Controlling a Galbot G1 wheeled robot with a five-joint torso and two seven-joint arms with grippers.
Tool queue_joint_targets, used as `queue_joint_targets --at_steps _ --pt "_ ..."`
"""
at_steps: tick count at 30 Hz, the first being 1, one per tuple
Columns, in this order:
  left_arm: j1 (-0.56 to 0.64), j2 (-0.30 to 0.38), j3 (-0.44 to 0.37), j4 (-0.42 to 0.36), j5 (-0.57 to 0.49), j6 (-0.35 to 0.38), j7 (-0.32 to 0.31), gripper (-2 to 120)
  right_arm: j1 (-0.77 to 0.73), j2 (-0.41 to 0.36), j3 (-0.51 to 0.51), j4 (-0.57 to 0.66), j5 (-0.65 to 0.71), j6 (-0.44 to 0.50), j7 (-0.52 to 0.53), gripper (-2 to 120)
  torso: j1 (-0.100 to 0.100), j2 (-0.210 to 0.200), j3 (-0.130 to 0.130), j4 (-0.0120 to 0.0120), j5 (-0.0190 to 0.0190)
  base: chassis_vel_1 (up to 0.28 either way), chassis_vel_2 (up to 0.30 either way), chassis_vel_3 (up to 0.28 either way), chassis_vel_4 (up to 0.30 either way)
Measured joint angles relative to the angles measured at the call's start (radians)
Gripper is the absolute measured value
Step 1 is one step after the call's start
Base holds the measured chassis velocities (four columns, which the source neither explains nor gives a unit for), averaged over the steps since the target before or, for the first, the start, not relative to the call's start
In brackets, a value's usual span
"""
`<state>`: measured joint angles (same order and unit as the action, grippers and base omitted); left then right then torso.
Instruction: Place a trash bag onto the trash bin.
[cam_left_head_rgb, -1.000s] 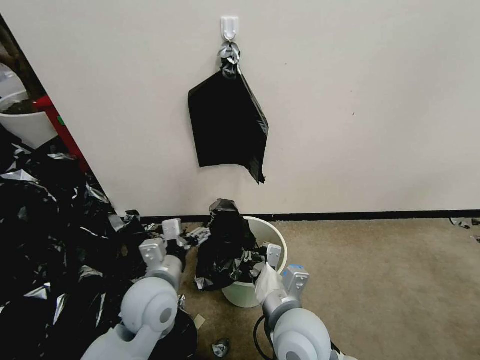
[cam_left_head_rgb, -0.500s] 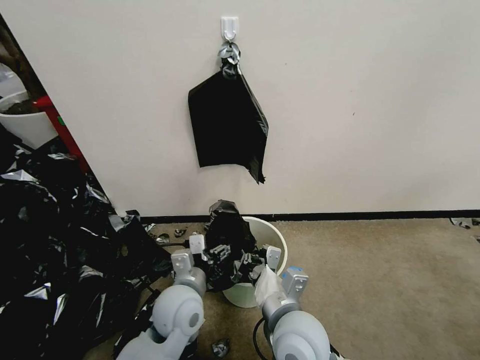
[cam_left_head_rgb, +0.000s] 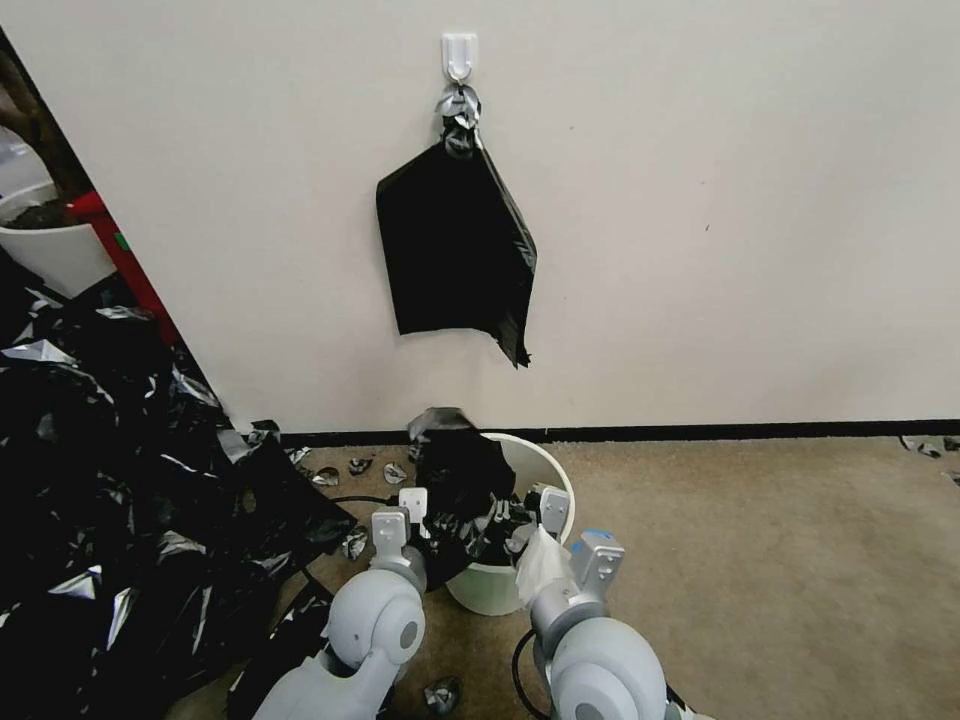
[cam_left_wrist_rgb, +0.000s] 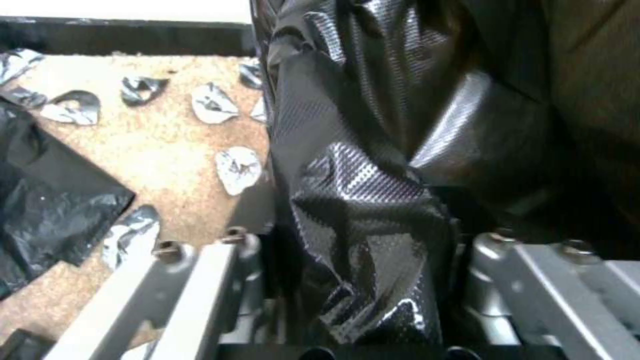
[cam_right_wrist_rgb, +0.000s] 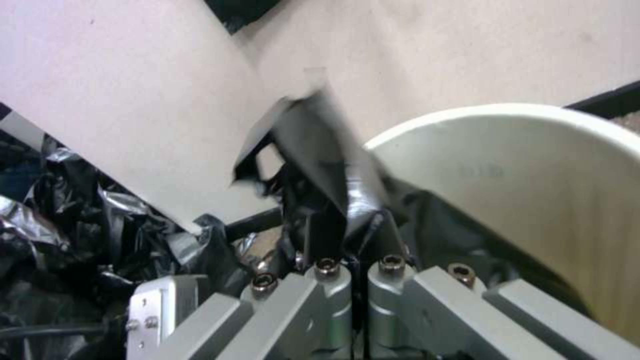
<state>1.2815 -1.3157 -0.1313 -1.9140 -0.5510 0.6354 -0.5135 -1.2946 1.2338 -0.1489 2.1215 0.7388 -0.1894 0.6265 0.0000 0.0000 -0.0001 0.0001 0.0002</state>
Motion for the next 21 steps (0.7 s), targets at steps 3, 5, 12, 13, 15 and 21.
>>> queue_joint_targets --at_steps 3,5,12,13,15,21 --pt "-0.002 0.001 -0.004 0.005 0.002 0.000 0.000 35 0.001 -0.002 0.003 -0.006 -0.016 0.006 -0.003 0 0.000 0.000 0.000 0.0000 0.0000 0.000 0.000 0.000 0.000" --pt "-0.005 0.006 -0.013 0.008 0.002 0.000 0.000 22 0.005 -0.006 0.015 -0.029 -0.070 0.022 -0.008 0 0.000 0.000 0.000 0.0000 -0.0001 0.000 0.000 0.000 0.000" --pt "-0.004 0.029 -0.042 -0.012 -0.021 -0.022 0.036 6 0.033 -0.020 0.058 -0.079 -0.142 0.054 -0.027 0 0.000 0.000 0.000 -0.0003 -0.0004 0.000 0.000 0.000 0.000" --pt "0.002 0.041 -0.053 -0.023 -0.011 -0.039 0.062 5 0.047 -0.025 0.075 -0.094 -0.141 0.060 -0.029 0 0.000 0.000 0.000 -0.0002 -0.0004 0.000 0.000 0.000 0.000" --pt "0.008 0.050 -0.063 -0.033 0.002 -0.050 0.083 5 0.056 -0.030 0.087 -0.104 -0.135 0.061 -0.029 0 0.000 0.000 0.000 0.0000 -0.0004 0.000 0.000 0.000 0.000" --pt "0.036 0.097 -0.121 -0.067 0.063 -0.124 0.209 5 0.078 -0.055 0.144 -0.131 -0.067 0.037 -0.020 0 0.000 0.000 0.000 0.0000 -0.0001 0.000 0.000 0.000 0.000"
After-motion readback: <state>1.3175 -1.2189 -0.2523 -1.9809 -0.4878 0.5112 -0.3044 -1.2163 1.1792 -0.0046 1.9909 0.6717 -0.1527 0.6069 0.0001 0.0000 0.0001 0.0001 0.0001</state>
